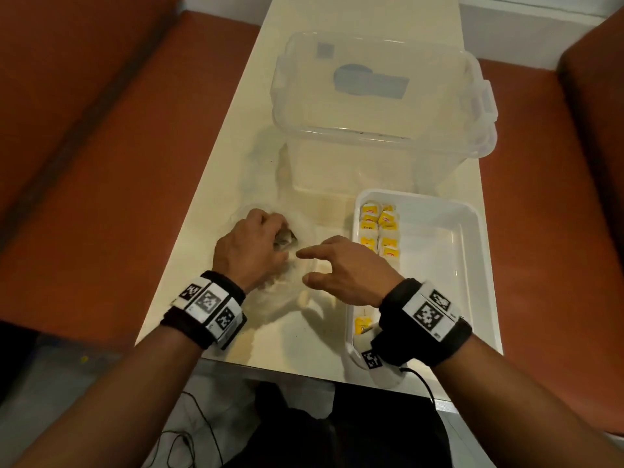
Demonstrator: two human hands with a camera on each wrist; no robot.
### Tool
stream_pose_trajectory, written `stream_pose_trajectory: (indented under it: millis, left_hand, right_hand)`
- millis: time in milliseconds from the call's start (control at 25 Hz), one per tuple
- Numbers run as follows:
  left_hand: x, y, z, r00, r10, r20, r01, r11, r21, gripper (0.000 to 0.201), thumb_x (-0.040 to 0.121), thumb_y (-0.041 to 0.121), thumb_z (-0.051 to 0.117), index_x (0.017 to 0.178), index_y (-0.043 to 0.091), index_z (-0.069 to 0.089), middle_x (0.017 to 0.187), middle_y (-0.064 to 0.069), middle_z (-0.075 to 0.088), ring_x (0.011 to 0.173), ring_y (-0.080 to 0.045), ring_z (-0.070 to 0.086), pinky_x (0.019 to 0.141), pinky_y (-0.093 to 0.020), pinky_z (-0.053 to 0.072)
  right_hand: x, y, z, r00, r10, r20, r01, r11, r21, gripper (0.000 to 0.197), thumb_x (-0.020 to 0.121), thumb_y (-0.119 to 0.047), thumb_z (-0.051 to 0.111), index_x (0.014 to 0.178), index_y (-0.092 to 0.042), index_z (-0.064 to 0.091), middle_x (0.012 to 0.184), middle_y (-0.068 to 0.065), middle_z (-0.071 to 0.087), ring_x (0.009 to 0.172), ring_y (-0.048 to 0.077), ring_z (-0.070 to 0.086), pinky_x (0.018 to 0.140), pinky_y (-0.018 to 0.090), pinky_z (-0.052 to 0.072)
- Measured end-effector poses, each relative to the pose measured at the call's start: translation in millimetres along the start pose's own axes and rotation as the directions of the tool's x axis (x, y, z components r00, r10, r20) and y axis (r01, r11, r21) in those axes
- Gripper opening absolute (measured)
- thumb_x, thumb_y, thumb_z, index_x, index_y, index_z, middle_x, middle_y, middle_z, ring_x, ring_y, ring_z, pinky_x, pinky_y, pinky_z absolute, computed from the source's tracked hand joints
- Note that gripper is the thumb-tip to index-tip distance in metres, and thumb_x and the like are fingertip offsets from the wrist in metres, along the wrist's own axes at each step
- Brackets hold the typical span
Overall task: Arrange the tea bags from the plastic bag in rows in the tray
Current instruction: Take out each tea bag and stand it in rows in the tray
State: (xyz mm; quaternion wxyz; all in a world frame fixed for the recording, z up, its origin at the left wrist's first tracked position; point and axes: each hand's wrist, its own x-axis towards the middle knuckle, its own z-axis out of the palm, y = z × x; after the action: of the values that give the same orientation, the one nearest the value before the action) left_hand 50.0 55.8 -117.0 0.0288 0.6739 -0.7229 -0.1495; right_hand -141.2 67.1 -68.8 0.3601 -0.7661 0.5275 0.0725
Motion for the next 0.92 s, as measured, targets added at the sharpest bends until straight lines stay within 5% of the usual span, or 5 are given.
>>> stream_pose_trajectory:
  millis: [200,680,920]
  left_hand:
    - [18.1,6.5,18.8,1.0,-0.019,-0.006,0.019,0.999,0.044,0.04,0.087,0.045,0.061,0.121,0.026,0.052,0.131,-0.005,0.049,0.101,-0.027,0.058,0.071,-0.036,0.045]
    - [26.0,-8.4,17.8,1.0,-0.023,0.018,0.02,0.989,0.146,0.048,0.083,0.044,0.063,0.123,0.019,0.058,0.122,-0.009,0.05,0.092,-0.03,0.06,0.068,-0.033,0.041]
    - [22.4,-17.0,11.7,0.998,-0.026,-0.065,0.025,0.999,-0.025,0.027,0.09,0.031,0.055,0.11,0.015,0.063,0.116,-0.01,0.065,0.09,-0.035,0.063,0.07,-0.036,0.044]
  right_hand:
    - [10.1,2.1,3.0,0.997,0.072,0.0,-0.072,0.997,0.019,0.061,0.097,-0.045,0.056,0.15,-0.02,0.042,0.145,0.009,0.051,0.129,0.03,0.052,0.103,0.045,0.045]
    - [2.7,3.8,5.7,0.993,0.115,-0.034,-0.111,0.989,0.101,0.06,0.095,-0.049,0.056,0.146,-0.018,0.047,0.143,0.006,0.054,0.127,0.028,0.054,0.102,0.046,0.046]
    - [2.3,8.0,5.6,0.99,0.134,-0.042,-0.129,0.985,0.112,0.066,0.094,-0.053,0.056,0.15,-0.02,0.042,0.15,0.004,0.049,0.133,0.027,0.049,0.106,0.044,0.043]
